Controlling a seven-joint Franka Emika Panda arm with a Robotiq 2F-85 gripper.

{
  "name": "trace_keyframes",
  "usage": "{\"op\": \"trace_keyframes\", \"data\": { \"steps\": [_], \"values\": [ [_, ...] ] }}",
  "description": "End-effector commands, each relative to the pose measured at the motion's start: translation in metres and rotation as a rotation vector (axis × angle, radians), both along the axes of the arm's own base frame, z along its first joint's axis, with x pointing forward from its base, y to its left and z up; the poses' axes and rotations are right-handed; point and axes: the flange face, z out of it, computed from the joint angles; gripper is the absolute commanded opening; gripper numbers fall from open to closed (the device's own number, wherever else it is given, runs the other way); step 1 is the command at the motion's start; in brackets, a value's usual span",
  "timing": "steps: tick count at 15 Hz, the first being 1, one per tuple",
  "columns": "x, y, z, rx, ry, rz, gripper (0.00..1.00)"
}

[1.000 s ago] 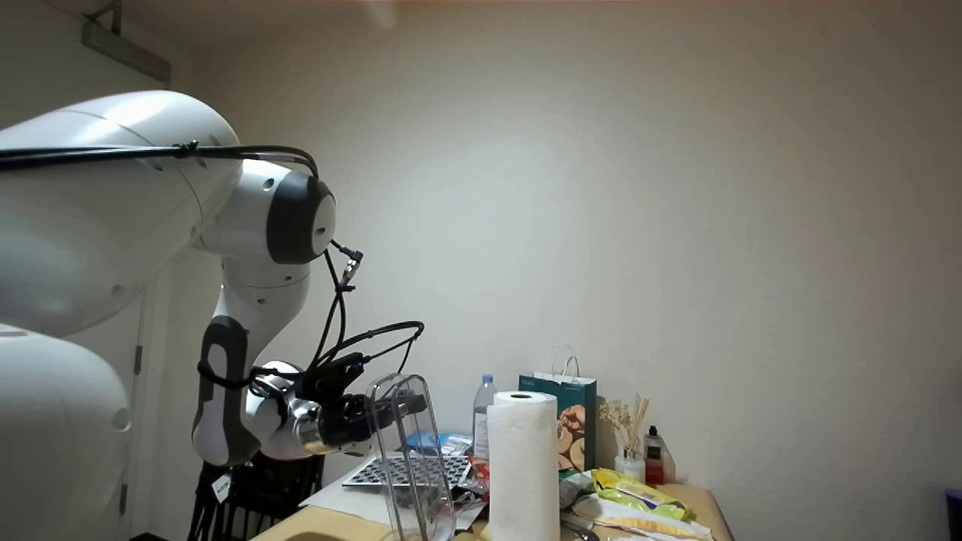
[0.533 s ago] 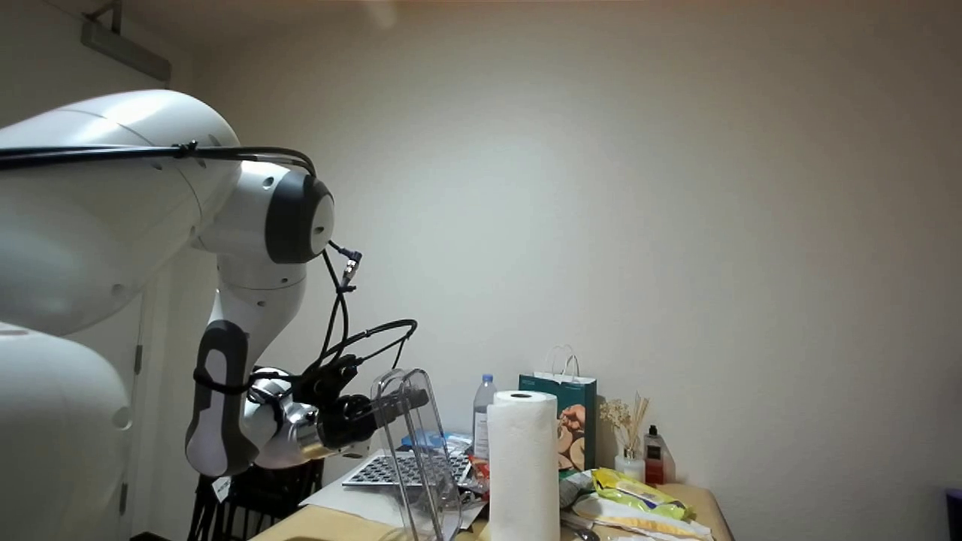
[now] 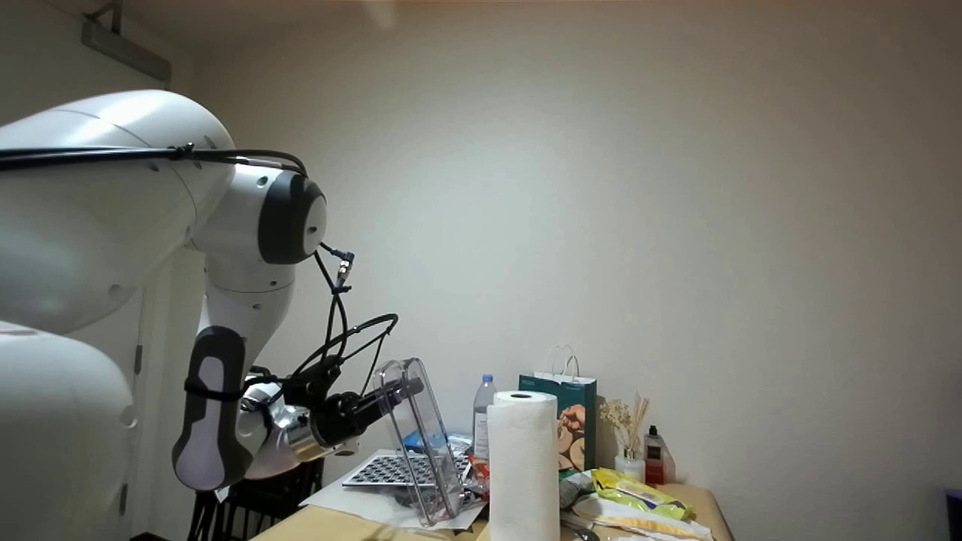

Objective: Pour the content from one plastic container to another

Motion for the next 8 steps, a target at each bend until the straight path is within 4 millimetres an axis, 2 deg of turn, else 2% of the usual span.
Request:
{"op": "trace_keyframes", "data": {
  "steps": [1, 4, 8],
  "values": [
    [0.001, 0.002, 0.0, 0.003, -0.003, 0.001, 0.07],
    [0.005, 0.003, 0.005, 0.014, -0.016, -0.004, 0.07],
    [-0.014, 0.017, 0.008, 0.011, 0.037, 0.028, 0.06]
  ]
}}
